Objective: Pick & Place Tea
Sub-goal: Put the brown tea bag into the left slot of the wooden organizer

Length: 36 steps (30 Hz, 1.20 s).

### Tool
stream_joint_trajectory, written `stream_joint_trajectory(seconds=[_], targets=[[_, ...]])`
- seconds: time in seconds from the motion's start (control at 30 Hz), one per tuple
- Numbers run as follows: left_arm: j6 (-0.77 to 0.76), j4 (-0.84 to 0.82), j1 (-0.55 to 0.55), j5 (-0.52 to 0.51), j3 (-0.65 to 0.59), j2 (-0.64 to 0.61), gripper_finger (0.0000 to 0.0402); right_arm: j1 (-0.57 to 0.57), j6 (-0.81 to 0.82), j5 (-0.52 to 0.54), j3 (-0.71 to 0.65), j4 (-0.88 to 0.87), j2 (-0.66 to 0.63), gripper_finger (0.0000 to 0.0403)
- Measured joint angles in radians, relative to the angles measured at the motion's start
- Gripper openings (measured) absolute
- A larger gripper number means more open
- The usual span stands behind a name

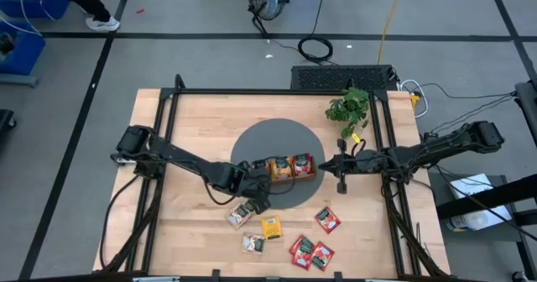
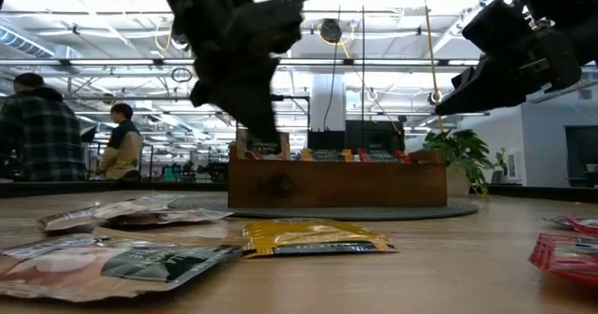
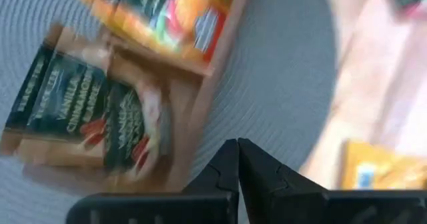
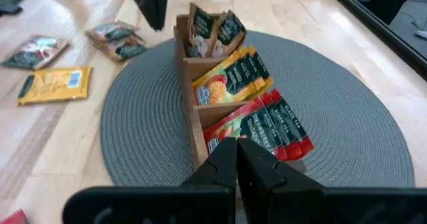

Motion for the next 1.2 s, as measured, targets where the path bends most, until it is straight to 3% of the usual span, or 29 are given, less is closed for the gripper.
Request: stream_joint_trajectory(seconds=[0.57, 0.8, 1.0, 1.2], targets=[[0.074, -0.055, 0.069, -0.078, -0.001, 0.017, 0.0004, 0.000, 0.028, 0.000, 0.000, -0.009, -0.004, 0.0001], [0.094, -0.055, 0.104, -0.098, -0.001, 0.017, 0.0021, 0.000, 0.027, 0.000, 0.000, -0.014, -0.004, 0.0001], [0.145, -0.051, 0.124, -0.120, -0.001, 0.017, 0.0004, 0.000, 0.025, 0.000, 0.000, -0.014, -0.004, 0.0000], [0.203, -0.037, 0.118, -0.130, -0.001, 0.017, 0.0026, 0.000, 0.019, 0.000, 0.000, -0.014, -0.004, 0.0000]])
